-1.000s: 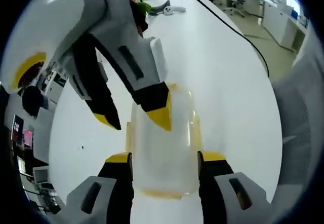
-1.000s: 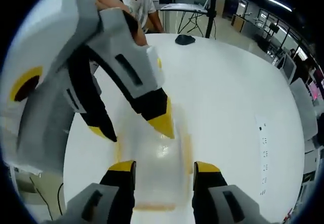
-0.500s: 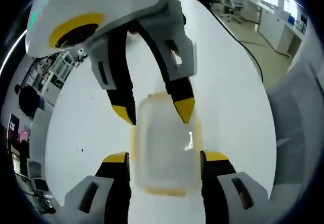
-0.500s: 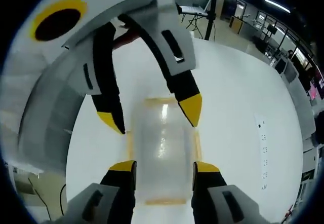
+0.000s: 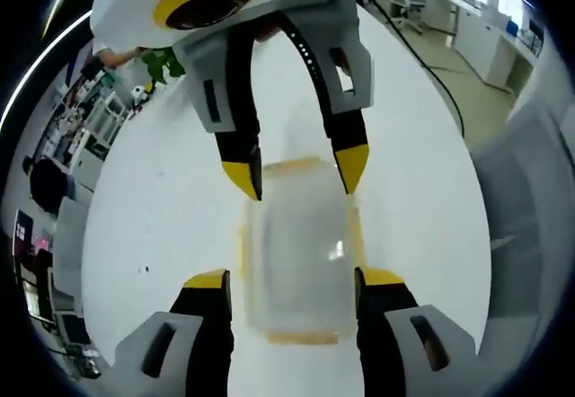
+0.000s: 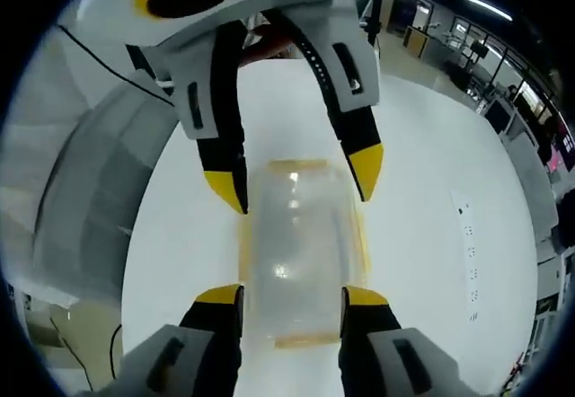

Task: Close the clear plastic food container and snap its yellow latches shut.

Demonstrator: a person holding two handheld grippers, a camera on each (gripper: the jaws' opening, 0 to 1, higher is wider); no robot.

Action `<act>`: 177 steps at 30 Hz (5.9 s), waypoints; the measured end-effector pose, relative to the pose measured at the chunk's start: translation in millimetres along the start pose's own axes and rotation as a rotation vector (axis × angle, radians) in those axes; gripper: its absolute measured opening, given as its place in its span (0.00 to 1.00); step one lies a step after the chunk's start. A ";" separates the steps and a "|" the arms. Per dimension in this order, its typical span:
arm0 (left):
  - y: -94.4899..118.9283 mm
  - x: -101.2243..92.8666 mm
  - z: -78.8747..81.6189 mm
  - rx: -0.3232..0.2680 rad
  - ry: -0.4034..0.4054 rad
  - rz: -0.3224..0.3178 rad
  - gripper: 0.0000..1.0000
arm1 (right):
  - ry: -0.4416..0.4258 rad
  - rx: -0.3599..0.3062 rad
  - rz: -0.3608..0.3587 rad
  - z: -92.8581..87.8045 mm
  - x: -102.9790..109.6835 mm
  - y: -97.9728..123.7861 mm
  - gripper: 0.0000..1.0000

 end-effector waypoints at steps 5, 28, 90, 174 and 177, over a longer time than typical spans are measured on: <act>-7.4 -0.4 -0.3 -0.036 0.000 0.022 0.99 | 0.004 -0.042 0.000 -3.1 1.0 -5.6 0.94; -30.1 -9.9 -38.6 0.126 0.002 0.022 0.99 | 0.063 0.046 -0.073 -15.8 -12.7 -28.3 0.98; -45.9 -23.1 -57.0 0.278 -0.131 -0.015 0.78 | 0.113 0.210 -0.061 -25.8 -18.7 -45.9 0.79; -1.2 -9.1 -151.0 0.263 -0.243 -0.052 0.77 | -0.025 0.217 -0.095 74.4 -17.2 -96.5 0.78; 0.2 -6.1 -154.9 0.258 -0.249 -0.054 0.77 | -0.032 0.217 -0.097 77.6 -19.5 -97.9 0.78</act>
Point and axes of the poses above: the point that each gripper's makers call its tool centre point, and the gripper's own axes: y roughly backward along the fingers, x roughly to its left, z roughly out of its top, the point moved 10 cm from there along y, roughly backward along the fingers, and after that the axes turned 15 degrees about z, right-handed, at the moved point
